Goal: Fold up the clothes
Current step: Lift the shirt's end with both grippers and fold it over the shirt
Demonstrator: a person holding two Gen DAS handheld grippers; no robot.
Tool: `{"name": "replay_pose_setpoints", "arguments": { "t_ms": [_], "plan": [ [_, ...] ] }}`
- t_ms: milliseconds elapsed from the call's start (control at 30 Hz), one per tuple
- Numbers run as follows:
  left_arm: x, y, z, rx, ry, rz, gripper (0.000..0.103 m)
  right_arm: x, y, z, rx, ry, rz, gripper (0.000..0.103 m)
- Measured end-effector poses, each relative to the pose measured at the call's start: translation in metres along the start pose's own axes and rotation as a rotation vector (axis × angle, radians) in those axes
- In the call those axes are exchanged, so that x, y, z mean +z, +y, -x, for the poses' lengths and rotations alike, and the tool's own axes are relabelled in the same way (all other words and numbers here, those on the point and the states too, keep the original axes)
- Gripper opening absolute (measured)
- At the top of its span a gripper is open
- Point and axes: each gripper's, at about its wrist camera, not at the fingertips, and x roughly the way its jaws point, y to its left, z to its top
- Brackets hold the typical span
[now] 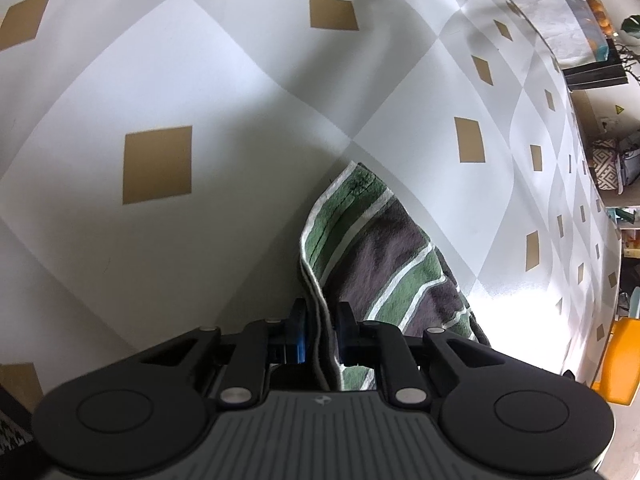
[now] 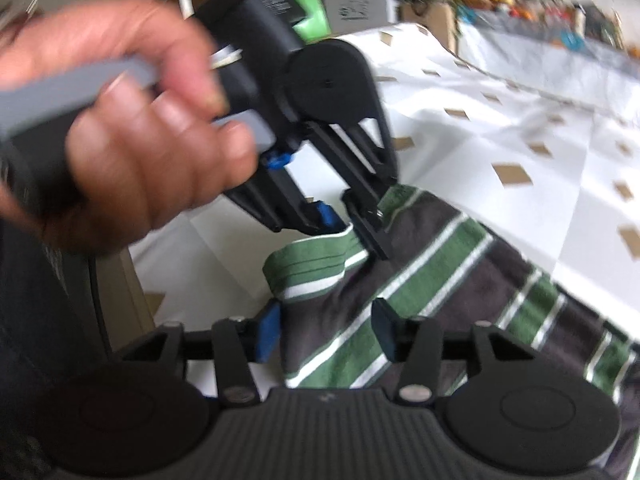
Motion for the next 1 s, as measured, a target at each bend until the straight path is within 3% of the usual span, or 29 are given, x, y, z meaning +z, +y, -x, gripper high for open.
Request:
{"name": "replay_pose_setpoints", "arguments": {
  "t_ms": [300, 633, 733, 800, 867, 900, 1000],
  "plan": [
    [-0.004, 0.001, 0.005, -0.016, 0.032, 0.041, 0.012, -0.007, 0.037, -0.018, -0.094, 0.02, 0.228, 0.057],
    [-0.013, -0.004, 0.006, -0.033, 0.051, 0.07, 0.012, -0.015, 0.061, -0.035, -0.218, -0.005, 0.338, 0.064],
    [-0.014, -0.005, 0.006, -0.039, 0.056, 0.072, 0.012, -0.014, 0.053, -0.036, -0.223, -0.01, 0.289, 0.057],
    [-0.014, -0.006, 0.005, -0.04, 0.058, 0.07, 0.012, -0.011, 0.044, -0.035, -0.209, -0.007, 0.226, 0.037],
    [-0.011, -0.007, 0.005, -0.029, 0.042, 0.053, 0.014, -0.009, 0.036, -0.033, -0.194, -0.006, 0.177, 0.026],
    [-0.01, -0.008, 0.005, -0.023, 0.031, 0.042, 0.02, -0.008, 0.033, -0.032, -0.187, -0.006, 0.156, 0.019],
    [-0.005, -0.008, 0.005, -0.016, -0.002, 0.03, 0.05, -0.004, 0.023, -0.028, -0.164, -0.006, 0.093, 0.014]
  ]
}}
